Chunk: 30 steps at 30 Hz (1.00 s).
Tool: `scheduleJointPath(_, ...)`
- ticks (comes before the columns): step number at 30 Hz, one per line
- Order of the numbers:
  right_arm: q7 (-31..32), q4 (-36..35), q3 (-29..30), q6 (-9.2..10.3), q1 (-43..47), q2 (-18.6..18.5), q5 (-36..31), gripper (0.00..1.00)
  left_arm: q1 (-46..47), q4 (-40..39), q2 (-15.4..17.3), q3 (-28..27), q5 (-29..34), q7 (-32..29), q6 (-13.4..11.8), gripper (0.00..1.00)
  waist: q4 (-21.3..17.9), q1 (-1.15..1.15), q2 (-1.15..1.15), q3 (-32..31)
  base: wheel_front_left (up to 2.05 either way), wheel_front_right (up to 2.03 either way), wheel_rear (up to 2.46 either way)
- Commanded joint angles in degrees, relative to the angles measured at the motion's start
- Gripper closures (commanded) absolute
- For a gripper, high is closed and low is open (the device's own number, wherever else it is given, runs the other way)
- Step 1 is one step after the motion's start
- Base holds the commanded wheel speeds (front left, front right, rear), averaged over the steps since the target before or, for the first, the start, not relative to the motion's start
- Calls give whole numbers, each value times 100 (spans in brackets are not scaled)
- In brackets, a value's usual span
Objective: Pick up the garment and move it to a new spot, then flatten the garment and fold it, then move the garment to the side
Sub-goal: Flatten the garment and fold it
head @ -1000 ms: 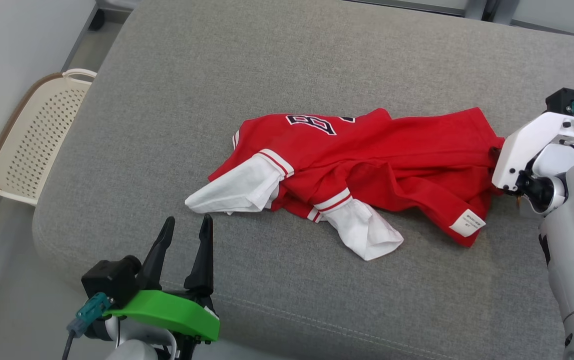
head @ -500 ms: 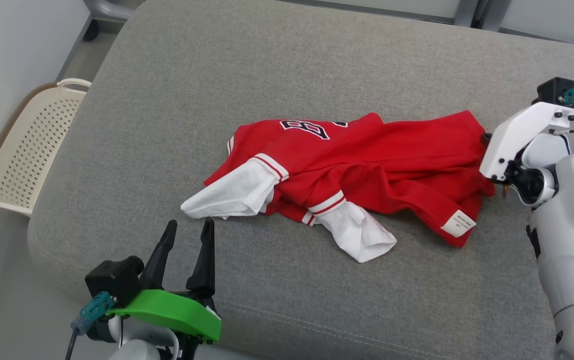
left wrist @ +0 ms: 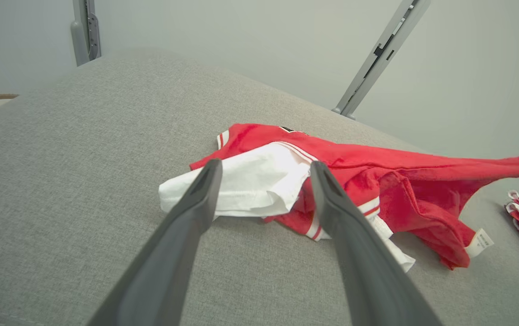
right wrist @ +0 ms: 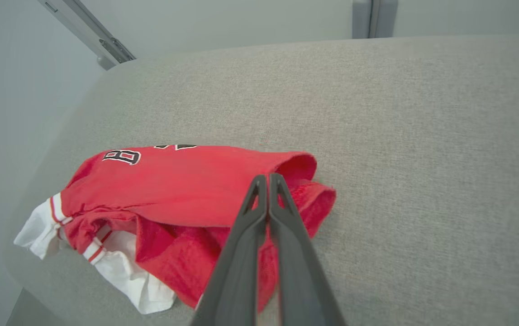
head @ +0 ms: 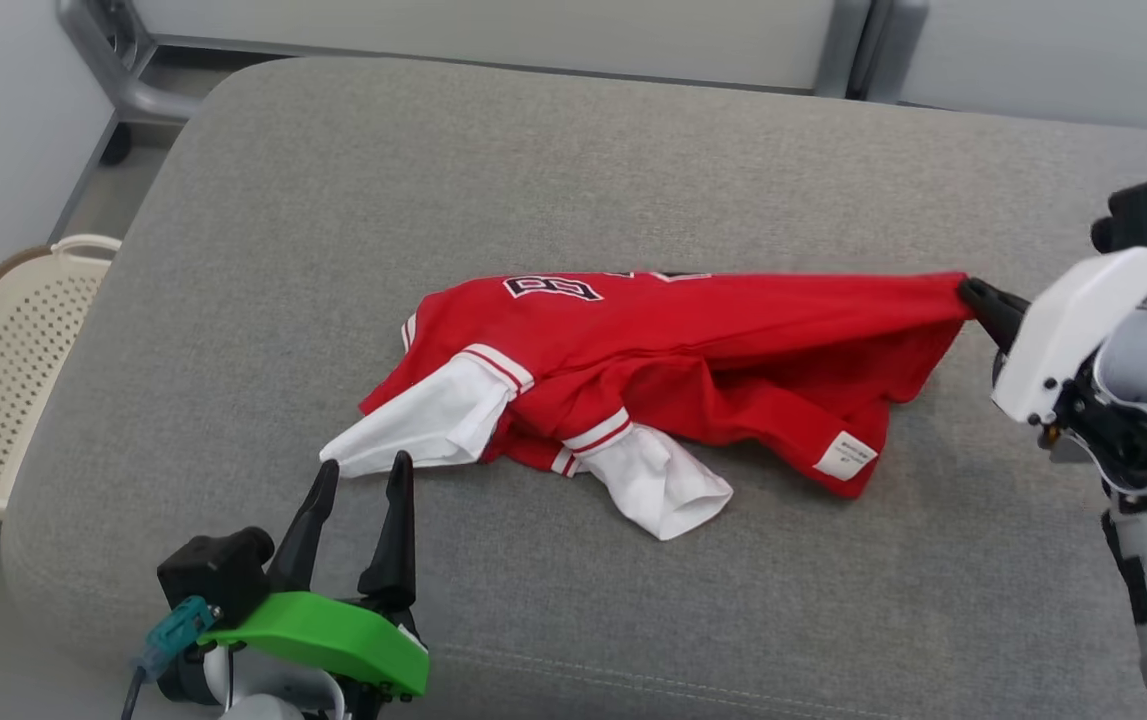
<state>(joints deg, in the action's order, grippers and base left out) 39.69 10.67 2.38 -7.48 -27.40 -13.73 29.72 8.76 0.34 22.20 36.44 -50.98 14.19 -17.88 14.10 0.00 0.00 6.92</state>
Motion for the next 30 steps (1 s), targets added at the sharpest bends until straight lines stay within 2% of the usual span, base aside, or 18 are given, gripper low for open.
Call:
scheduleJointPath(1, 83, -218, 92, -1, 240, -35, -59, 100, -88, -14, 32, -14, -53, 2, -43, 0, -202, 0, 0, -180, 0, 0, 0)
scheduleJointPath(3, 238, -574, 264, -1, 560, -29, -164, 100, -121, -19, 48, -3, -53, -20, -40, 0, -281, 0, 0, -244, 0, 0, 0)
scheduleJointPath(8, 519, -1255, 551, -1, 1156, 247, -286, 100, -156, -43, 57, -1, -97, -37, -67, 0, -438, 0, 0, -372, 0, 0, 0)
scheduleJointPath(10, 591, -1461, 592, -1, 1364, 401, -248, 100, -175, -47, 65, 9, -97, -58, -84, 0, -471, 0, 0, -416, 0, 0, 0)
scheduleJointPath(16, 885, -1825, 599, -1, 1896, 565, -305, 100, -194, -68, 59, 38, -94, -75, -87, 0, -495, 0, 0, -483, 0, 0, 0)
scheduleJointPath(21, 910, -1832, 619, -1, 2294, 629, -539, 100, -220, -62, 55, 57, -98, -69, -74, 0, -489, 0, 0, -494, 0, 0, 0)
scheduleJointPath(30, 433, -1197, 474, -1, 2509, 675, -1148, 100, -159, -64, 72, 78, -97, -101, -71, 0, -434, 0, 0, -456, 0, 0, 0)
